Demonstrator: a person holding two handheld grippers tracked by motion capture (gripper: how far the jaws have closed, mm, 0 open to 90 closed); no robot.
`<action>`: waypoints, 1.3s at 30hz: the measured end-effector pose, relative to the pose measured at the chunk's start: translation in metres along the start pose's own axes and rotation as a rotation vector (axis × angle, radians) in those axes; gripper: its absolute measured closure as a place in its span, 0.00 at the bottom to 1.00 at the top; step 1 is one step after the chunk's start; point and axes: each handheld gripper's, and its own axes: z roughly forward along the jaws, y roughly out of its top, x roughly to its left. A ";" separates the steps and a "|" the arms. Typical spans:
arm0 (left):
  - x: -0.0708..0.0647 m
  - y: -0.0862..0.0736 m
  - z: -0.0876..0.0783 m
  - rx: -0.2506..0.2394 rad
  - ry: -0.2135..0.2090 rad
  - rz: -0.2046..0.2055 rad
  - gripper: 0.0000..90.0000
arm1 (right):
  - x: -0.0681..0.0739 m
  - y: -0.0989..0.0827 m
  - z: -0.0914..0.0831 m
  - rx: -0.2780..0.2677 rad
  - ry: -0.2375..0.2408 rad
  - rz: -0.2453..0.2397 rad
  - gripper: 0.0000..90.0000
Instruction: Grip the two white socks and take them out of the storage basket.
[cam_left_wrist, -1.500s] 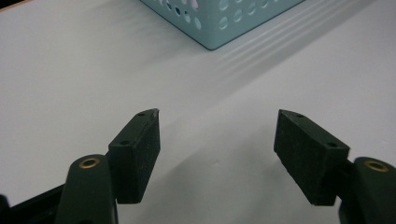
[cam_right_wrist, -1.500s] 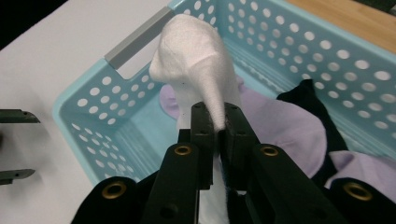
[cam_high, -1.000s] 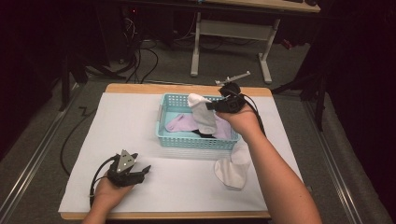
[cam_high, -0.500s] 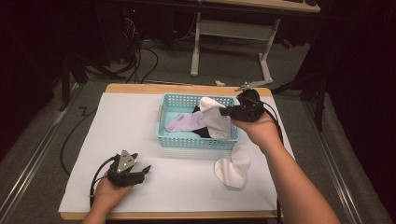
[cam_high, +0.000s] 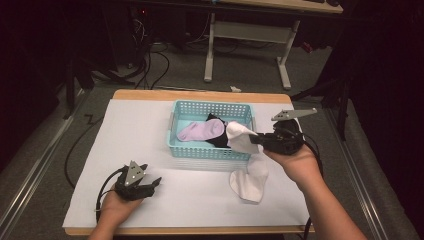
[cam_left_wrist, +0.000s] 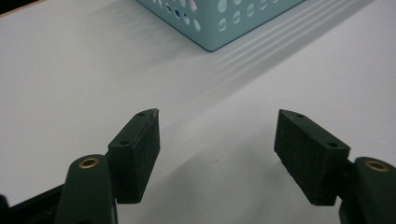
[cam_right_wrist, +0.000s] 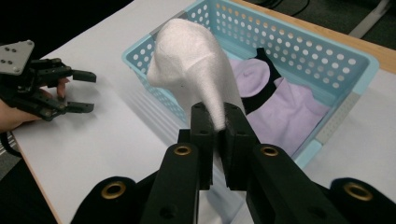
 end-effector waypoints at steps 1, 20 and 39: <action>0.000 0.000 0.000 0.002 0.000 -0.001 0.35 | 0.001 -0.004 -0.003 -0.004 0.004 0.008 0.94; -0.001 0.000 0.001 0.010 0.010 0.008 0.36 | 0.014 -0.061 -0.009 0.009 0.066 0.052 0.94; -0.002 0.000 0.000 -0.002 0.018 0.006 0.36 | 0.000 -0.123 0.092 0.183 0.107 0.115 0.82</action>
